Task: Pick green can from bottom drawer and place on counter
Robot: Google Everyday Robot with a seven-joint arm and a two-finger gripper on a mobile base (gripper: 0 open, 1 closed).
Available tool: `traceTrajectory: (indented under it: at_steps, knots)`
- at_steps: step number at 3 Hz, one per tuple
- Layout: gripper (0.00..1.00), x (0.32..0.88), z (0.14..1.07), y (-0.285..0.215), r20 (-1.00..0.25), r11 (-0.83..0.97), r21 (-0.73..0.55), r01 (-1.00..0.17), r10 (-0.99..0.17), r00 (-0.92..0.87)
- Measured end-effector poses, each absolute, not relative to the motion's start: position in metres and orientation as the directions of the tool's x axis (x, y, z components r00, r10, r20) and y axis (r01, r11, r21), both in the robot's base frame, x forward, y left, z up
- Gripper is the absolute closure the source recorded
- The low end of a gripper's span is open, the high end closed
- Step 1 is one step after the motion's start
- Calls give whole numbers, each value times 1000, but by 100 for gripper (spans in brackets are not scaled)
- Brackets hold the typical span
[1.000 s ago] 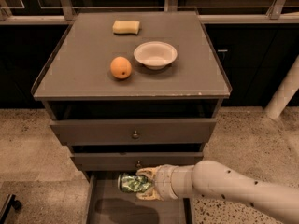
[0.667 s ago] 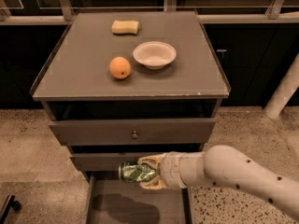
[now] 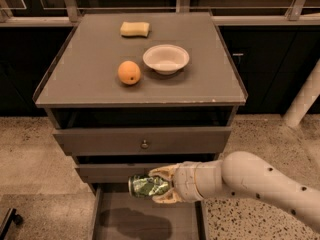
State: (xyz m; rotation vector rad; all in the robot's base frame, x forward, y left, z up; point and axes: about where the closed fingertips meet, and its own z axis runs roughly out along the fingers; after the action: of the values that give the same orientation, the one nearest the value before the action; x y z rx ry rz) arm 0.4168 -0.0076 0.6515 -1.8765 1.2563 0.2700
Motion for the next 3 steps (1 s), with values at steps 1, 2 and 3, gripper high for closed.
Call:
traceTrajectory:
  at_steps: [1, 2, 3]
  knots:
    - [100, 424, 669, -3, -557, -161, -537, -828, -669, 492]
    - [100, 436, 721, 1, -485, -210, -583, -785, -685, 544]
    - [100, 449, 781, 7, -399, -275, -620, -735, -695, 598]
